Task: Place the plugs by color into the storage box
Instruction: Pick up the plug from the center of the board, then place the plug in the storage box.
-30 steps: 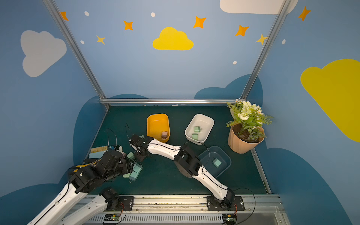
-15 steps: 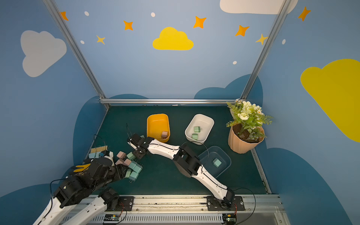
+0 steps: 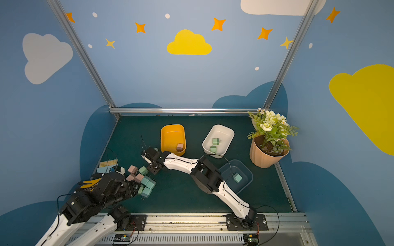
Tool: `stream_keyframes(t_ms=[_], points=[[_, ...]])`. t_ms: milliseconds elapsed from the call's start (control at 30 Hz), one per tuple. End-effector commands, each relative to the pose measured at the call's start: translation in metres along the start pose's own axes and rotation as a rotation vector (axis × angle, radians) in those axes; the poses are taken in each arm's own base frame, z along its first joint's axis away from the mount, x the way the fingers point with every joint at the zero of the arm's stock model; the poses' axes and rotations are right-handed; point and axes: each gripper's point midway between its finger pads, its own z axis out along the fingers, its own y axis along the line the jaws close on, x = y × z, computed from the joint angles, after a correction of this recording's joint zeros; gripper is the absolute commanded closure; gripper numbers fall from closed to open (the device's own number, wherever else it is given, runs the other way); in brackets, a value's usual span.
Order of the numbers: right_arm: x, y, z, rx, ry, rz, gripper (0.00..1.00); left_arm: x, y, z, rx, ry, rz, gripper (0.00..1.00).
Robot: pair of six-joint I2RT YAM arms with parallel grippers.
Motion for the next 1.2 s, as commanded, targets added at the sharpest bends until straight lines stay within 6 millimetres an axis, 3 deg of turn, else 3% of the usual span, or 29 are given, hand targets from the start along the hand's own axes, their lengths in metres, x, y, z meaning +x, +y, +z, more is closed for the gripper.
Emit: stream_keyframes(t_ms=[0,267,467,600,867,1033,1167], points=[[0.026,0.011,-0.015,-0.088,0.117,0.053,0.63,-0.010,-0.010,-0.008,0.017,-0.021,0.044,0.35],[0.007,0.034,-0.064,-0.291,0.053,0.132,0.62,-0.022,-0.023,-0.001,0.049,-0.057,0.046,0.36],[-0.011,0.026,-0.103,-0.377,-0.020,0.222,0.62,-0.030,-0.029,-0.004,0.047,-0.074,0.076,0.36],[-0.007,0.015,-0.129,-0.405,-0.060,0.285,0.63,-0.037,-0.041,-0.001,0.083,-0.091,0.097,0.36],[0.037,-0.034,-0.173,-0.205,-0.087,0.333,0.63,-0.051,-0.086,0.025,0.191,-0.096,0.192,0.37],[0.082,-0.070,-0.200,-0.048,-0.049,0.415,0.63,-0.061,-0.125,0.037,0.303,-0.098,0.264,0.38],[0.132,-0.096,-0.225,0.102,-0.004,0.510,0.64,-0.061,-0.167,0.036,0.498,-0.108,0.345,0.39]])
